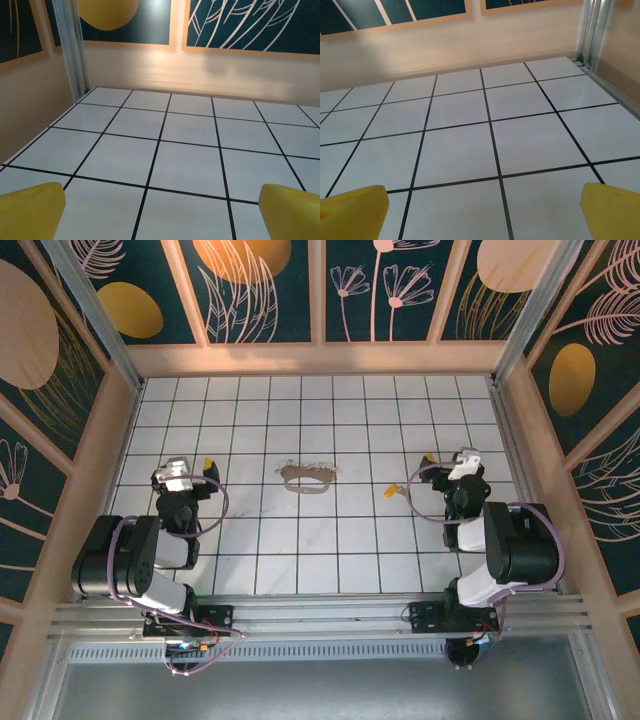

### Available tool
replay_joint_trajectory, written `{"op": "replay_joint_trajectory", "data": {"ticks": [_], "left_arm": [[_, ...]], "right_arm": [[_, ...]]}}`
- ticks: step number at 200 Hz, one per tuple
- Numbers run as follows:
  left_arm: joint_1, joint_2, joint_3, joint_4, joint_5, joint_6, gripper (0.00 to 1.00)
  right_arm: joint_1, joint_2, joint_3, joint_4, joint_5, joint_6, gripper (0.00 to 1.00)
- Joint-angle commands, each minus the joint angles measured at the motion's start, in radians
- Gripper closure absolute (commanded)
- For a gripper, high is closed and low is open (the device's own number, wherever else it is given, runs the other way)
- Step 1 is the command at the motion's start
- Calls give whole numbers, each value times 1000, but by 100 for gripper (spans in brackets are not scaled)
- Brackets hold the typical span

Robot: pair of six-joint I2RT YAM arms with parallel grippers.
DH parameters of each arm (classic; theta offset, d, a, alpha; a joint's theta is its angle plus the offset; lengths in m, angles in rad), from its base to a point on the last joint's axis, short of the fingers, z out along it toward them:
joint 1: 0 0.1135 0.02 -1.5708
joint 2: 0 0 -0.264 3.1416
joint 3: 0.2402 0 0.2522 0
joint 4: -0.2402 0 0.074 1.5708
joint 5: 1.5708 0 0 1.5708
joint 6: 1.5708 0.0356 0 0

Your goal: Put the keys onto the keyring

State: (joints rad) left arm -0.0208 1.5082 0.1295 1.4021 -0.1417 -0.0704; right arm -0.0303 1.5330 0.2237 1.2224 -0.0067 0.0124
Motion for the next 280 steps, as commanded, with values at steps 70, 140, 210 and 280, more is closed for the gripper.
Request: {"op": "replay_joint_trajectory", "data": {"ticks": [70, 140, 210, 280], "left_arm": [[-5, 1, 28, 6, 19, 18, 1], [-5, -29, 20, -3, 27, 25, 1], [-5, -258, 158, -445, 1, -34, 1], [-7, -399, 223, -567, 30, -214, 1]], "right_arm": [[-7, 6, 18, 9, -38, -5, 1], [-13, 1, 22, 0, -29, 4, 1], [-14, -203, 136, -330, 72, 48, 1], [-54, -392, 308, -702, 109, 374, 1]]}}
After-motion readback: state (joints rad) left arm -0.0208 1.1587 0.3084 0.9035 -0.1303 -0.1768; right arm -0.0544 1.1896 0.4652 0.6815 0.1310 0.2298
